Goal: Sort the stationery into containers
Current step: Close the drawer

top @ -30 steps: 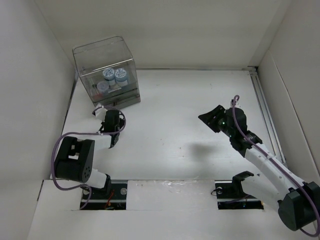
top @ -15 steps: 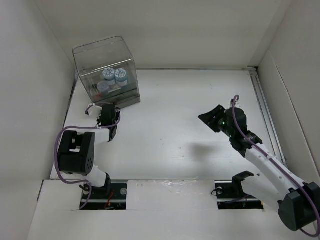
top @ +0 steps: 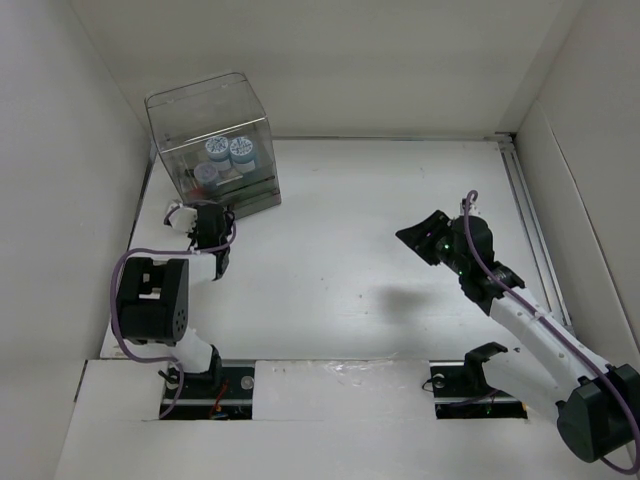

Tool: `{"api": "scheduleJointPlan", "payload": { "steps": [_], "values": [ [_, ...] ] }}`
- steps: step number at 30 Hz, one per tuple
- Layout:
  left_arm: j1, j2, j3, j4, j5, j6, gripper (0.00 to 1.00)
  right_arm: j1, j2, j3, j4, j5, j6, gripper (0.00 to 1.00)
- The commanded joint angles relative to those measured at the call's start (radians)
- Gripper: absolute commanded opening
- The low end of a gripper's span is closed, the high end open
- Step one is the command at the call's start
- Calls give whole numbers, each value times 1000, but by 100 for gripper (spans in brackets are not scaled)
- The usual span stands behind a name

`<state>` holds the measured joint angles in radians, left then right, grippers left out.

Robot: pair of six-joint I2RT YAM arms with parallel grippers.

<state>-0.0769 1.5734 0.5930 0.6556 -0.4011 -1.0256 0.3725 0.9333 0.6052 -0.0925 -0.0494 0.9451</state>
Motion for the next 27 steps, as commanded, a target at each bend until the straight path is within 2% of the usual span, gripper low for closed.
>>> {"api": "scheduleJointPlan", "payload": {
  "steps": [1, 3, 5, 10, 18, 23, 27],
  "values": [
    [2, -73, -68, 111, 22, 9, 24, 14, -17, 4, 57, -10, -14, 51],
    [2, -110, -107, 125, 34, -1, 24, 14, -17, 4, 57, -10, -14, 51],
    [2, -130, -96, 75, 45, -1, 0, 14, -17, 4, 68, -20, -14, 51],
    [12, -95, -46, 50, 56, -10, 0, 14, -7, 4, 68, -29, -23, 51],
    [61, 59, 36, 27, 149, -60, 0, 14, -16, -5, 68, -29, -23, 51],
    [71, 82, 62, 68, 114, -60, 0, 14, -4, -5, 77, -29, -23, 51],
    [71, 102, 76, 102, 100, -50, 4, 14, 7, -5, 86, -38, -23, 51]
  ]
}}
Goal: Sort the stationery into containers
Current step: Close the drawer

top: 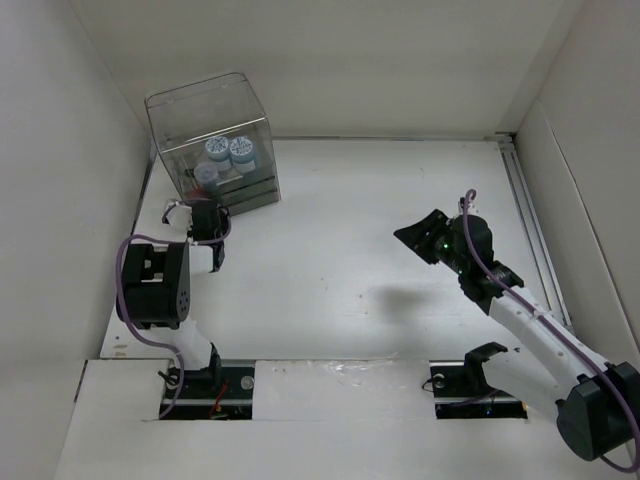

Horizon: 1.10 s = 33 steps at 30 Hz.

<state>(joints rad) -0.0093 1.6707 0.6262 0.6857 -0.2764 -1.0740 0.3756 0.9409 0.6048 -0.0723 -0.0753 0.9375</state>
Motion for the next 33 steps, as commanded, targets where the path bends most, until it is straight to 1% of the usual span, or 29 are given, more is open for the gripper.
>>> {"api": "scheduleJointPlan", "payload": {
  "steps": [1, 5, 10, 11, 12, 15, 17, 18, 19, 20, 21, 22, 23, 24, 25, 26, 28, 29, 30, 31, 32, 33],
  "values": [
    [3, 14, 43, 105, -24, -1, 4, 11, -1, -5, 66, -12, -16, 51],
    [3, 41, 11, 190, -15, -14, 7, 11, -1, -5, 75, -12, -16, 51],
    [3, 41, 10, 230, 8, -23, 10, 11, -1, -5, 85, -21, -16, 51],
    [3, 32, -17, 245, 19, -23, 10, 11, -1, -5, 85, -21, -25, 51],
    [-12, 2, -32, 273, 19, -23, 10, 20, -1, -5, 85, -21, -25, 51],
    [-52, -66, -98, 273, 19, 6, 11, 20, 9, -5, 85, -21, -25, 51],
    [-63, -149, -149, 293, 32, 20, 15, 20, 9, -5, 94, -21, -25, 51],
    [-63, -178, -205, 307, 46, 32, 17, 20, 9, -14, 94, -21, -25, 51],
    [-63, -243, -232, 317, 46, 32, 28, 29, 9, -14, 94, -21, -25, 52],
    [-63, -277, -253, 318, 58, 51, 36, 29, 19, -14, 103, -21, -25, 54],
    [-63, -311, -285, 305, 59, 74, 41, 29, 19, -14, 103, -21, -25, 54],
    [-63, -346, -299, 267, 59, 74, 46, 29, 19, -14, 103, -21, -25, 57],
    [-63, -421, -315, 255, 59, 88, 56, 39, 19, -14, 103, -21, -25, 59],
    [-63, -457, -344, 246, 69, 109, 60, 39, 19, -14, 103, -21, -25, 61],
    [-63, -491, -358, 236, 84, 120, 62, 39, 19, -14, 103, -21, -25, 63],
    [-63, -565, -370, 215, 113, 132, 62, 39, 19, -14, 103, -21, -25, 67],
    [-77, -643, -398, 189, 140, 157, 64, 48, 7, -14, 103, 11, -25, 72],
    [-87, -681, -428, 178, 164, 192, 68, 48, -4, -23, 103, 11, -25, 76],
    [-87, -769, -445, 157, 215, 209, 99, 48, -4, -23, 103, 26, -25, 87],
    [-87, -820, -457, 131, 235, 227, 100, 48, -4, -33, 103, 37, -25, 100],
    [-87, -929, -471, 35, 265, 258, 100, 57, -14, -33, 103, 48, -25, 100],
    [-87, -990, -471, -27, 266, 275, 100, 57, -14, -33, 103, 48, -25, 100]
  ]
}}
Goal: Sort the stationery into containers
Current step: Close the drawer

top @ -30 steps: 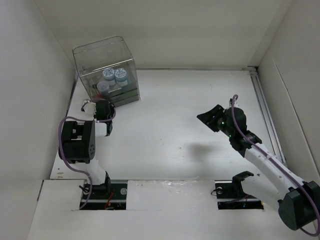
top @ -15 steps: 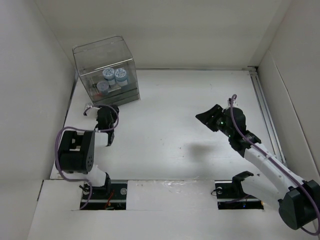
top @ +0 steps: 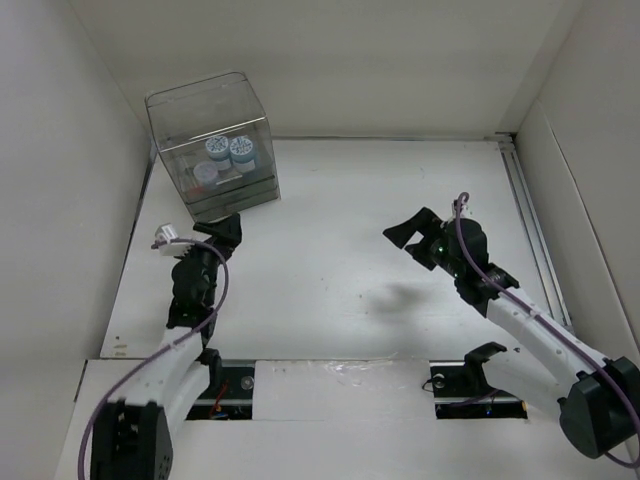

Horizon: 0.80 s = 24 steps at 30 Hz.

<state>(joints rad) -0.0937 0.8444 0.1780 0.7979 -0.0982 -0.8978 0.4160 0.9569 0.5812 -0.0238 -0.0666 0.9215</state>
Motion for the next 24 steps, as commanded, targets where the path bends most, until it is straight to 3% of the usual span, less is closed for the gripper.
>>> {"api": "scheduleJointPlan", "payload": {
  "steps": [1, 4, 7, 11, 17, 24],
  "values": [
    [-3, -229, -14, -208, 87, 117, 100, 17, -30, -9, 55, 53, -9, 100],
    [-3, -445, 43, -473, 109, 213, 100, 17, -30, -18, 55, 73, 0, 100],
    [-3, -559, 144, -715, 109, 250, 100, 26, -30, -18, 45, 82, 0, 100],
    [-3, -599, 238, -880, 118, 250, 100, 26, -30, -18, 45, 93, 0, 100],
    [-3, -622, 322, -1003, 98, 192, 100, 26, -69, -18, 45, 73, 0, 100],
    [-3, -654, 302, -1025, 87, 151, 100, 26, -122, -38, 45, 91, 0, 100]
  ]
}}
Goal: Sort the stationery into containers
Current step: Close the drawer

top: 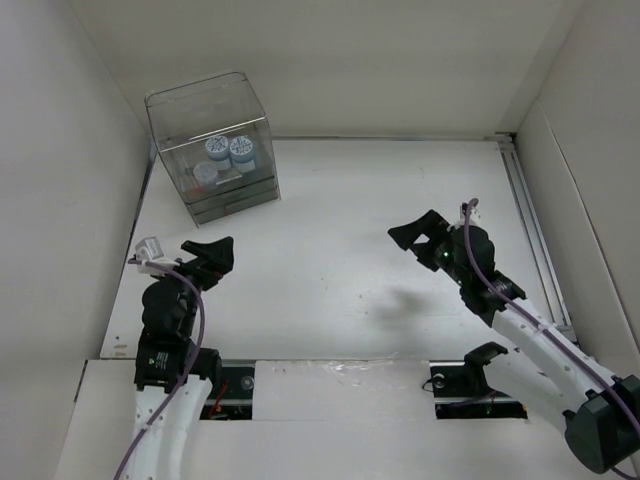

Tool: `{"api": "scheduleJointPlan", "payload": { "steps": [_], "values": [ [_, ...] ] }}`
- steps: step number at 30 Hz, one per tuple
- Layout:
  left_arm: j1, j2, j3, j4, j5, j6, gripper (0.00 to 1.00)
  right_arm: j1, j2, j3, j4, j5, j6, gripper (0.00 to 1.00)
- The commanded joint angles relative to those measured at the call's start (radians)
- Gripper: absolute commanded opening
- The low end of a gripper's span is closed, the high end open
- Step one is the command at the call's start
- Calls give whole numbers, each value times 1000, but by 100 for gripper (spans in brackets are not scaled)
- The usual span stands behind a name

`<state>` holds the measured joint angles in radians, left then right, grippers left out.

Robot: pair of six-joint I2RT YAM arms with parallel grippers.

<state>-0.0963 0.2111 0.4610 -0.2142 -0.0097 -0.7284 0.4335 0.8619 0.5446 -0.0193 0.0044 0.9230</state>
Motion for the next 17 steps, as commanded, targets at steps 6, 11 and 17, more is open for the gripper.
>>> {"api": "scheduleJointPlan", "payload": {
  "steps": [6, 11, 17],
  "values": [
    [0, -116, 1, -22, -29, -43, 100, 8, -27, -11, 41, 40, -1, 100],
    [0, -128, -10, -1, -16, -43, 100, 8, -37, -11, 41, 49, -1, 100],
    [0, -96, -10, 21, 7, -9, 100, 8, -18, -11, 41, 49, -1, 100]
  ]
}}
